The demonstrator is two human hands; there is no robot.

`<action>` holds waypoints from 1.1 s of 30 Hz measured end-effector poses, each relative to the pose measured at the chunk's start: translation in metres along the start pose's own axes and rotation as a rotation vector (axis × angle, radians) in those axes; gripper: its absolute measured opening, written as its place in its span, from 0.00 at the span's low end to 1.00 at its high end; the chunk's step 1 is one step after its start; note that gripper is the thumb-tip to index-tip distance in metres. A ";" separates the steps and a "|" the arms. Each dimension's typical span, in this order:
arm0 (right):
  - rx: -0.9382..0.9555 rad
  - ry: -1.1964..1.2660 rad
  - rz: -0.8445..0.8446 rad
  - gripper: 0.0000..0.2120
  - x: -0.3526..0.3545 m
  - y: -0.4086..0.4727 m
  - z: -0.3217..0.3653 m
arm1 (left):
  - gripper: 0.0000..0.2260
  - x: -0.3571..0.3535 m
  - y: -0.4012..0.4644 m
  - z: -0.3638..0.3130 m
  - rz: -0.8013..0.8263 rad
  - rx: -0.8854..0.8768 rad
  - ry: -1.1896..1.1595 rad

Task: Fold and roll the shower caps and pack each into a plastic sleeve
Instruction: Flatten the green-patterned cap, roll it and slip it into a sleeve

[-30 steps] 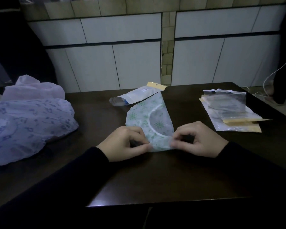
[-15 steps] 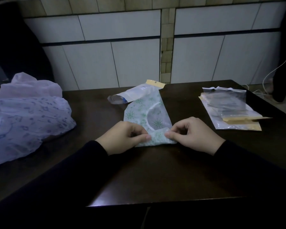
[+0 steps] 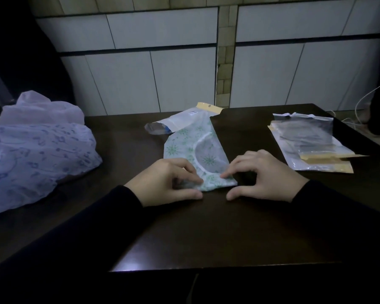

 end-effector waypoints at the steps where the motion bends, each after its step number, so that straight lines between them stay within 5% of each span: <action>1: 0.005 -0.003 -0.004 0.30 0.000 0.000 -0.001 | 0.16 0.000 0.000 0.000 0.004 0.004 -0.001; 9: -0.009 0.054 -0.063 0.27 0.003 0.007 0.002 | 0.06 -0.001 0.003 0.002 -0.033 0.019 -0.027; 15: -0.263 0.278 -0.044 0.17 0.003 0.021 0.000 | 0.10 0.009 0.012 0.006 0.042 0.338 -0.131; 19: -0.327 0.220 0.024 0.16 0.003 0.026 -0.001 | 0.08 0.011 0.022 0.008 0.084 0.418 -0.151; 27: -0.076 0.028 -0.199 0.05 -0.002 0.013 0.000 | 0.05 0.002 0.018 0.003 -0.131 0.180 0.026; 33: -0.030 -0.129 -0.105 0.19 0.002 0.010 0.001 | 0.14 0.007 0.010 0.020 -0.066 -0.026 0.259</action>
Point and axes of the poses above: each hand's wrist, its own y-axis towards the middle knuckle, its own x-axis out of the back of the hand, z = x × y, the point moved 2 cm from there along y, towards the middle knuckle, and after that the axes turned 11 degrees about z, right-handed, at the moved point
